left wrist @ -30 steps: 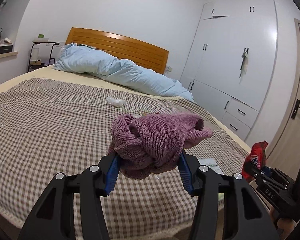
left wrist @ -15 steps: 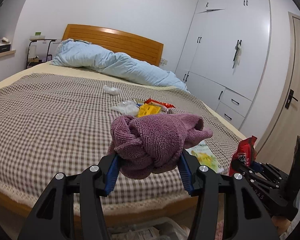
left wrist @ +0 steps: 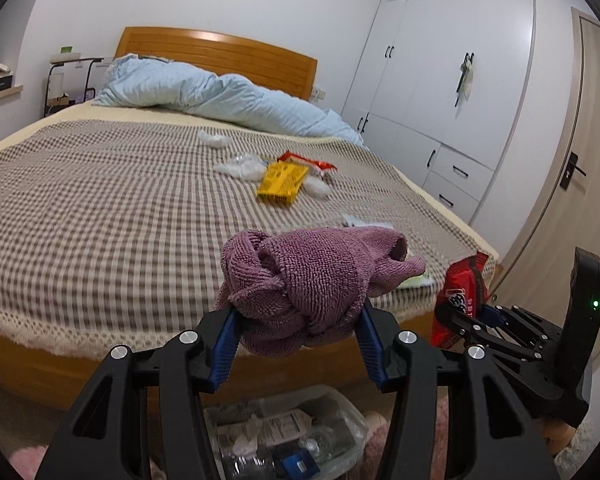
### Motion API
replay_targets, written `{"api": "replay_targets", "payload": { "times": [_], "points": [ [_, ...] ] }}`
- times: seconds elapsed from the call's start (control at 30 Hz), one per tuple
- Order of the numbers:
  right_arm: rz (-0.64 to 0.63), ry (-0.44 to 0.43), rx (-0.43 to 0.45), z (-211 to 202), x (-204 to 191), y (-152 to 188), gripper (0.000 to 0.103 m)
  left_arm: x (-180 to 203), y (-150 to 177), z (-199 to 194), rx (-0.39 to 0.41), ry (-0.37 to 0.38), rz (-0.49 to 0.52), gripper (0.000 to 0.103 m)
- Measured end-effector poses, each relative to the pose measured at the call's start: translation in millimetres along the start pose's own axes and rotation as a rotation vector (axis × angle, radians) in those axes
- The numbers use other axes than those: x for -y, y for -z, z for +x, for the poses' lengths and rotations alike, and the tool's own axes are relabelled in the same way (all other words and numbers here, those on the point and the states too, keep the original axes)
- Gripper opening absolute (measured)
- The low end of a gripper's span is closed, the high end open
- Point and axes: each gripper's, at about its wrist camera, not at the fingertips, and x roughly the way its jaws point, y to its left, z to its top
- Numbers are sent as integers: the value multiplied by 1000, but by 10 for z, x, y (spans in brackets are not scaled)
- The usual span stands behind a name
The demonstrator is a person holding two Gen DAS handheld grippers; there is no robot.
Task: Collect trash
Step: 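Carry the towel and red packet down to the floor trash bag with both tools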
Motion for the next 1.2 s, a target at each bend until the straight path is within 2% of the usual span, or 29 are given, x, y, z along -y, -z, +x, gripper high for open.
{"api": "replay_targets", "payload": {
  "times": [0.43,0.6,0.83,0.97,1.2],
  "points": [
    [-26,-36,-103,171,-126,365,35,3,441,133,-116,14,-4,50],
    [-4,-54,-129,279,-119,520,35,-82,595,241,-120,-2,-6,50],
    [64,-85,-118,414,-135,778,35,-166,871,430,-83,-25,19,50],
    [59,-76,-103,434,-138,765,35,-204,906,515,-109,-27,15,50],
    [63,-64,-148,565,-125,823,35,-262,1046,661,-171,-26,-13,50]
  ]
}}
